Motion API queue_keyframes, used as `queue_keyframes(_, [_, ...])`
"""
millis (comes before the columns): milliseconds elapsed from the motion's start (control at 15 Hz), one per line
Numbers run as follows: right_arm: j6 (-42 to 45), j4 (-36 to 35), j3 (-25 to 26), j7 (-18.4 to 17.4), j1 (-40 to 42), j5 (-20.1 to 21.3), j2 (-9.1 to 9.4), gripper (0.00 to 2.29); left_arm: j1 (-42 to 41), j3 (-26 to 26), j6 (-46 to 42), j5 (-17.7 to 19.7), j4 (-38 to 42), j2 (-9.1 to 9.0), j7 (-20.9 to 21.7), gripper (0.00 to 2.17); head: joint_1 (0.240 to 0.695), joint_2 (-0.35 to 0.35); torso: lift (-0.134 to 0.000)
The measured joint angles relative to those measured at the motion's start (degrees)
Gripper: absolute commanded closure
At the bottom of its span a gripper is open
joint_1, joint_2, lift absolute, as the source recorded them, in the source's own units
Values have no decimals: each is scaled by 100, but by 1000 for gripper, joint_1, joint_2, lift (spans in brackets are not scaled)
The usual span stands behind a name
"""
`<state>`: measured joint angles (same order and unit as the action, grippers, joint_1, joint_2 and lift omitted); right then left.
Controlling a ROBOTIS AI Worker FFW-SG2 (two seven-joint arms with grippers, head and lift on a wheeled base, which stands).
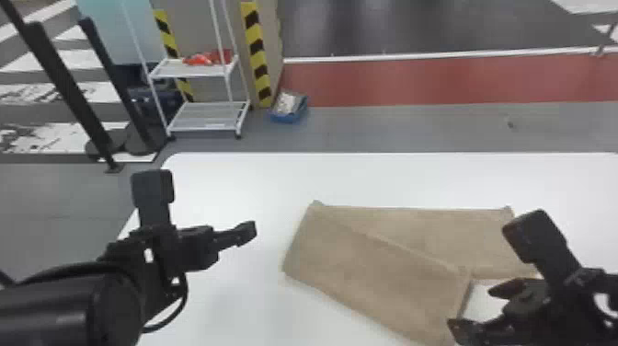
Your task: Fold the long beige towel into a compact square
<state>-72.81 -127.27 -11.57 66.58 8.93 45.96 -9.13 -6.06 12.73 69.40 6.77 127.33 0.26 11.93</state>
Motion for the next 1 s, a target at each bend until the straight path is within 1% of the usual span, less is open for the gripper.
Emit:
queue_keyframes(67, [-298, -95, 200, -91, 65, -202, 128, 93, 0, -6, 0, 0, -13, 0, 2, 87, 695, 116, -124])
queue_keyframes(267, [-798, -199, 872, -545, 141, -889, 665, 93, 28, -56, -15, 0, -58, 0, 3, 87, 695, 105, -124])
queue_keyframes(333, [-924, -195, 1007, -630, 106, -1009, 805, 93, 33, -74, -17, 0, -68, 0, 3, 87, 695, 99, -124])
queue_keyframes(400, [-1064, -179, 1074, -668, 60, -1058, 870, 93, 34, -83, -17, 0, -73, 0, 3, 87, 695, 98, -124])
queue_keyframes(667, [-1394, -38, 1236, -978, -35, -1239, 912, 117, 19, -59, -33, 0, -72, 0, 41, 87, 695, 84, -124])
queue_keyframes(867, [-1469, 60, 1366, -1218, -48, -1505, 913, 130, 16, -50, -103, 3, -96, 0, 62, 87, 695, 76, -124])
queue_keyframes(1000, [-1507, 82, 1404, -1283, -94, -1636, 913, 137, 14, -67, -115, 3, -102, 0, 66, 87, 695, 75, -124])
